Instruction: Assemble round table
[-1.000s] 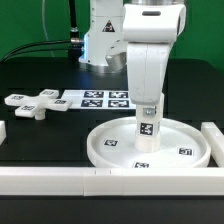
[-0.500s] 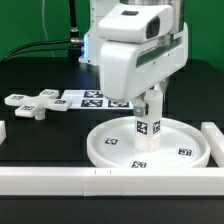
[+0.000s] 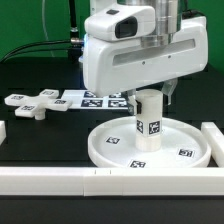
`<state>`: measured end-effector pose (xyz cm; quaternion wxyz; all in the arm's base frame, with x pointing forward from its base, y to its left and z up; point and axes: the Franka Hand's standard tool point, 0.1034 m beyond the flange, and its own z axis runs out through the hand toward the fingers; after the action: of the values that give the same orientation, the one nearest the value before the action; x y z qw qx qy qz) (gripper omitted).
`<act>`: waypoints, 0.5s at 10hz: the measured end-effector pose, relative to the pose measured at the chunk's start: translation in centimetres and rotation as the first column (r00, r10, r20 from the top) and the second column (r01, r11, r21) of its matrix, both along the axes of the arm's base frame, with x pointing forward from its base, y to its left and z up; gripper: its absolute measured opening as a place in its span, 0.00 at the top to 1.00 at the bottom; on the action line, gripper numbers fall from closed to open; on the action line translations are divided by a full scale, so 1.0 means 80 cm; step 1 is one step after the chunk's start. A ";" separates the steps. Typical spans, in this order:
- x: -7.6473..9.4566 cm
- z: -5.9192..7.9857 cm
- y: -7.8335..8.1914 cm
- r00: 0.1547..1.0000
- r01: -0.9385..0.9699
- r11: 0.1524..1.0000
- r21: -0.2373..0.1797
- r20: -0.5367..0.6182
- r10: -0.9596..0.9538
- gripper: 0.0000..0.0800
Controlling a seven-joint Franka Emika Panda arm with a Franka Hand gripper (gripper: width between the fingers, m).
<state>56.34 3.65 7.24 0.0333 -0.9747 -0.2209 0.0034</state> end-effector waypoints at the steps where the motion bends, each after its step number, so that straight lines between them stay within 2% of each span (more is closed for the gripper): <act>1: 0.000 0.000 0.000 0.996 0.084 0.996 -0.002 -0.005 -0.084 0.49; 2: 0.002 0.000 0.000 0.977 0.213 0.977 0.008 0.002 -0.213 0.49; 3: 0.001 0.000 0.000 0.925 0.380 0.925 0.009 -0.004 -0.380 0.49; 5: -0.001 -0.001 0.000 0.801 0.598 0.801 0.007 -0.015 -0.598 0.49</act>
Offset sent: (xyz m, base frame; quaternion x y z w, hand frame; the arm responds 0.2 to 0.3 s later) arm -0.0105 0.0153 -0.0008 0.0235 0.0054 0.3667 0.9300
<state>56.30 3.64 7.14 0.0397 -0.9944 0.0977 -0.0027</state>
